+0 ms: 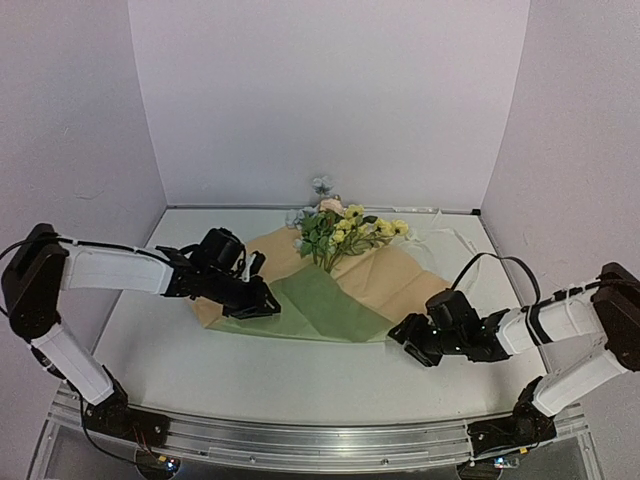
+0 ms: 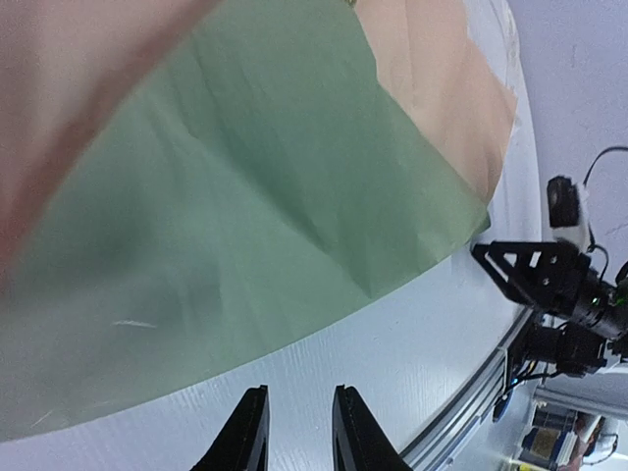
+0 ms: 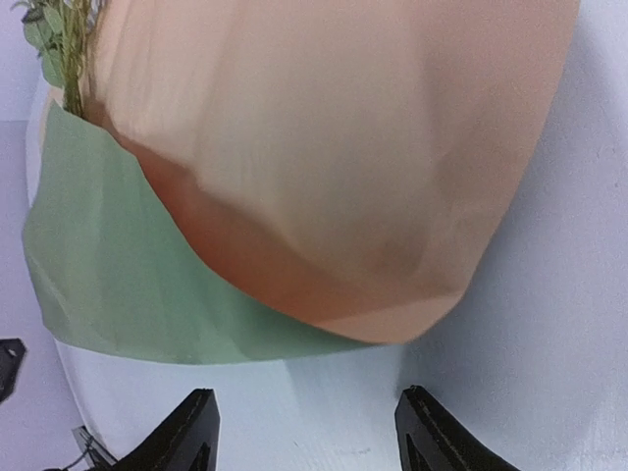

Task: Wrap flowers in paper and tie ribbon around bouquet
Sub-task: Press the fold line of the 1/4-folded wrapping paper, then pick up the one-fourth-folded wrapping paper from the center of the board.

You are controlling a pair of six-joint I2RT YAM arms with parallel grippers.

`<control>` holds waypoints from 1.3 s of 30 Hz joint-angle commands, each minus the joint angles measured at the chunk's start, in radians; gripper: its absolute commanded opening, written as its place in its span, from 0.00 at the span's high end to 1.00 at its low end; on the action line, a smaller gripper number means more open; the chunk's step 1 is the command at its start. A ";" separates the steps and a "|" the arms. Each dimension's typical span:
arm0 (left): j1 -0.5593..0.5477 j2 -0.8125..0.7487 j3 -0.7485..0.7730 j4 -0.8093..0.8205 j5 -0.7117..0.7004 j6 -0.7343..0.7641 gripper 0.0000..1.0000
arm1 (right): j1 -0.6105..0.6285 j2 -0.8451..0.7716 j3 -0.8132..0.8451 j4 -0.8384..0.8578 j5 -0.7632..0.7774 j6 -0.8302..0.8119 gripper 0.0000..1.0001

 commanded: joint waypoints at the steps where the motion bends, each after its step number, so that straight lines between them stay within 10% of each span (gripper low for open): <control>1: -0.018 0.160 0.116 0.101 0.107 0.067 0.77 | -0.042 0.082 -0.088 0.234 0.030 0.078 0.38; 26: -0.035 0.489 0.332 0.125 0.138 0.026 0.80 | -0.022 0.158 -0.242 0.606 0.130 0.042 0.49; 34: -0.036 0.505 0.340 0.118 0.138 0.024 0.81 | 0.034 0.118 -0.253 0.646 0.188 -0.010 0.26; 39: -0.036 0.509 0.346 0.108 0.136 0.030 0.81 | 0.040 0.165 -0.215 0.644 0.152 -0.028 0.29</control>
